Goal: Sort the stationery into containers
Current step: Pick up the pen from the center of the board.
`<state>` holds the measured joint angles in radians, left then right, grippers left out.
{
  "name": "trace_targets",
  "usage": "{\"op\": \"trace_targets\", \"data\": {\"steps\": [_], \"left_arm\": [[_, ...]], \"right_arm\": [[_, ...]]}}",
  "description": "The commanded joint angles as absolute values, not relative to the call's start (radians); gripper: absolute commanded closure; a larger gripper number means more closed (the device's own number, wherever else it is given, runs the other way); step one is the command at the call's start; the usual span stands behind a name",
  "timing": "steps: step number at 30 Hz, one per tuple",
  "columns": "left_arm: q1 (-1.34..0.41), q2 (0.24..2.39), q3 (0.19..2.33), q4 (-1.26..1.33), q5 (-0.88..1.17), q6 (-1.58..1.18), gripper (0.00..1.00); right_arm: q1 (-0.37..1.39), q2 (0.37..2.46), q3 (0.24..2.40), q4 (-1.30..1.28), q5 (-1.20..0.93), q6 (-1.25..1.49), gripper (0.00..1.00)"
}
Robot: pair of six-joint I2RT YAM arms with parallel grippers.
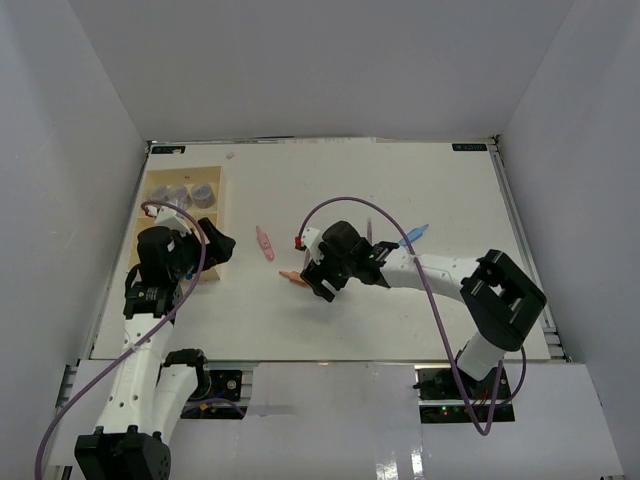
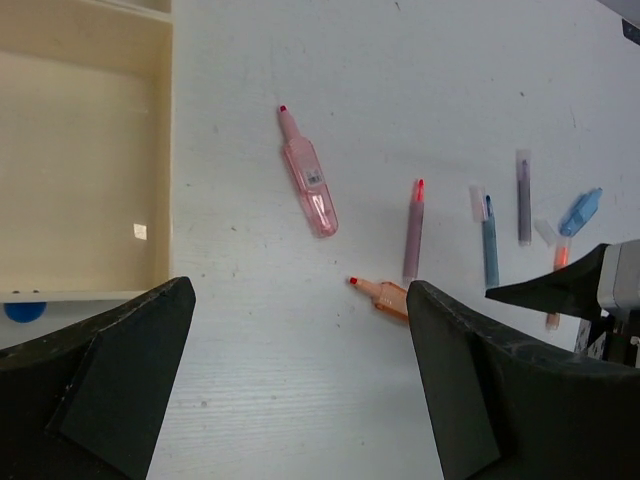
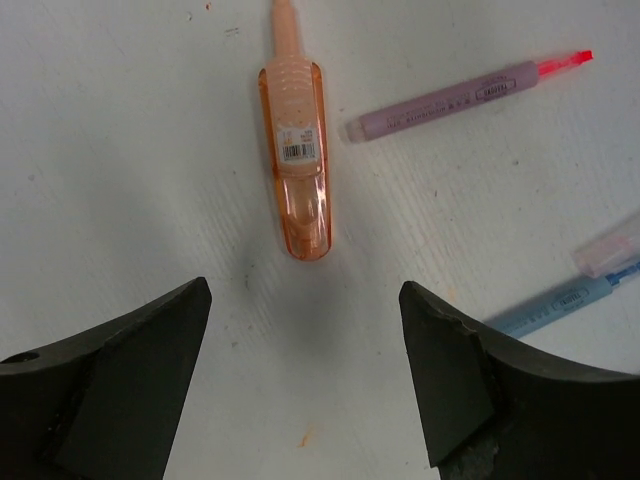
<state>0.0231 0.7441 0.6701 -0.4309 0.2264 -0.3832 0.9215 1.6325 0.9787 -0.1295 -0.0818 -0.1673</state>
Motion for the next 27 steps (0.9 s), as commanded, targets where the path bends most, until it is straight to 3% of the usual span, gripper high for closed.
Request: {"op": "trace_targets", "data": {"steps": [1, 6, 18, 27], "left_arm": [[0.017, 0.715, 0.612, -0.331, 0.320, -0.413, 0.02], [0.017, 0.730, 0.595, -0.298, 0.327, -0.403, 0.02], [0.017, 0.747, 0.594, -0.299, 0.331, -0.405, 0.02], [0.017, 0.753, 0.594, -0.298, 0.339, -0.407, 0.02]], "right_arm": [[0.927, 1.675, 1.035, -0.083, -0.133, -0.225, 0.18], [0.931, 1.747, 1.075, -0.078, -0.150, -0.236, 0.27], [0.939, 1.825, 1.078, -0.051, -0.109, -0.245, 0.30], [0.943, 1.835, 1.034, -0.031, -0.075, -0.242, 0.43]]}}
